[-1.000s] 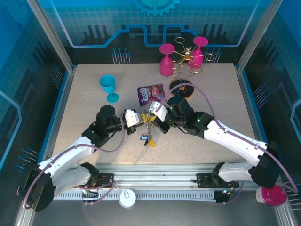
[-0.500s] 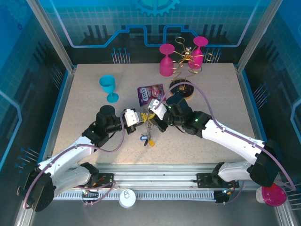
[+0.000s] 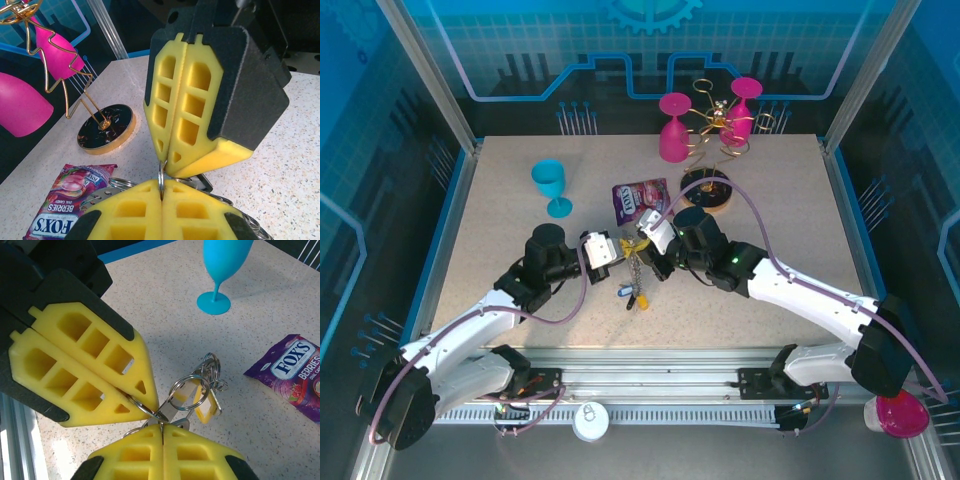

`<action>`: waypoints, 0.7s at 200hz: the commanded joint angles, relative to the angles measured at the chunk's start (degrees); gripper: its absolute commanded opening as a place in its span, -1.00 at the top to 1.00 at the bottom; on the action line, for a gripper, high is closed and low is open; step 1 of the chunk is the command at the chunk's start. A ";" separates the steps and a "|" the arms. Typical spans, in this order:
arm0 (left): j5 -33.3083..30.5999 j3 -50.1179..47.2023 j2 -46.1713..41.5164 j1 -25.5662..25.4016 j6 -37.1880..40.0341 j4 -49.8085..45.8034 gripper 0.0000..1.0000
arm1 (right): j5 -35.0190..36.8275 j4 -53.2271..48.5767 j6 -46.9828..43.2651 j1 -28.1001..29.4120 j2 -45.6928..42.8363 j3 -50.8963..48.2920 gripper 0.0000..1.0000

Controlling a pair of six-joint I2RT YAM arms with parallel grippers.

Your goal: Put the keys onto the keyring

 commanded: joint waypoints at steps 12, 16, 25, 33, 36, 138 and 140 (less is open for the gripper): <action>2.72 1.15 -0.70 -1.44 1.97 -0.28 1.00 | 1.38 6.51 2.23 0.53 -1.88 -0.92 1.00; 2.67 1.14 -0.73 -1.52 2.10 -0.31 1.00 | 1.33 6.61 2.46 0.53 -1.95 -1.03 1.00; 2.64 1.14 -0.74 -1.55 2.14 -0.29 1.00 | 1.17 6.79 2.81 0.55 -2.00 -1.20 1.00; 2.54 1.11 -0.82 -1.50 2.21 -0.33 1.00 | 0.75 6.93 2.93 0.54 -2.00 -1.30 1.00; 2.51 1.07 -0.82 -1.49 2.25 -0.30 1.00 | 0.62 7.01 2.91 0.58 -2.03 -1.38 1.00; 2.32 1.81 -0.47 -1.51 2.12 -1.66 1.00 | -0.84 10.98 -0.14 1.68 -3.85 -3.82 1.00; 2.30 1.84 -0.47 -1.52 2.08 -1.66 1.00 | -0.67 10.77 -0.48 1.78 -3.84 -3.81 1.00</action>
